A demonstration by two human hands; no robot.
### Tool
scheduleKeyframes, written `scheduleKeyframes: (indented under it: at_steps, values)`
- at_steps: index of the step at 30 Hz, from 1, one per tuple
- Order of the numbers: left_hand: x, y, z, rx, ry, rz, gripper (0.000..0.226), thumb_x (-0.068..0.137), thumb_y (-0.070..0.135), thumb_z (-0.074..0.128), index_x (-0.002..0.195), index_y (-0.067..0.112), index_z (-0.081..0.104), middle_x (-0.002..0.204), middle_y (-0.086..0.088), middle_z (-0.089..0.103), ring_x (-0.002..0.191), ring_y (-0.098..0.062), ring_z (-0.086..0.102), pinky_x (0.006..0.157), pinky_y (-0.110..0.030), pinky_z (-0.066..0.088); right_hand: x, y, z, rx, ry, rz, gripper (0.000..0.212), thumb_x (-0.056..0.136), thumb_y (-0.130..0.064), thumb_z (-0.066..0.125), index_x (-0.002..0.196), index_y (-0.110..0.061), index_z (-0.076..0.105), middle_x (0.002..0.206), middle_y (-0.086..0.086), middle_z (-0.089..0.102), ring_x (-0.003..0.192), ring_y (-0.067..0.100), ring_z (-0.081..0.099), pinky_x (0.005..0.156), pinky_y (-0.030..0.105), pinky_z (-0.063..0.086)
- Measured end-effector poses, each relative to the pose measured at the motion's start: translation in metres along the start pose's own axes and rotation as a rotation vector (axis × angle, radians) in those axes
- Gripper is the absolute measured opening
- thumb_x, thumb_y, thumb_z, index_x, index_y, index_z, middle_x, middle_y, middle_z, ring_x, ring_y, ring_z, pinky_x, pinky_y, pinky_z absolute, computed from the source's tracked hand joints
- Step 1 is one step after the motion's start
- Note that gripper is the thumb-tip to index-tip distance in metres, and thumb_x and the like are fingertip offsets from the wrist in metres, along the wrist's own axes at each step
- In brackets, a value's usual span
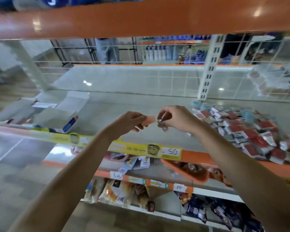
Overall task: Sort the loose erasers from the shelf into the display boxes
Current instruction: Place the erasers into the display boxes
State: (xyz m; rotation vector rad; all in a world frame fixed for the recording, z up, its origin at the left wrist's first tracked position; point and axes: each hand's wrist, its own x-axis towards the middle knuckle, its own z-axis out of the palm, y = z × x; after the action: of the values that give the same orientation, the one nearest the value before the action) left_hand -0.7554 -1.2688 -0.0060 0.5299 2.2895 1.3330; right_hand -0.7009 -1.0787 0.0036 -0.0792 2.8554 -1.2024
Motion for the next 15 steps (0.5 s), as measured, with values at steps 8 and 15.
scheduleKeyframes:
  at_steps: [8,15]
  values:
    - [-0.058,-0.062,-0.105,0.007,0.145,-0.054,0.024,0.098,0.014,0.044,0.080,0.018,0.060,0.070,0.008,0.064,0.052,0.005,0.056,0.056,-0.014,0.044,0.047,-0.087,0.090,0.412,-0.036,0.021,0.019,0.078,-0.005,0.073,0.079,-0.009,0.055,0.070,0.007,0.062,0.057,0.011,0.061,0.049,0.015,0.048]
    - [-0.102,-0.122,-0.212,0.159,0.187,-0.030,0.023,0.096,0.018,0.049,0.082,0.013,0.065,0.068,0.003,0.062,0.061,-0.008,0.058,0.059,-0.020,0.046,0.092,-0.173,0.179,0.685,0.007,0.075,0.020,0.082,0.003,0.065,0.081,-0.011,0.050,0.073,0.012,0.056,0.054,0.014,0.061,0.051,0.021,0.054]
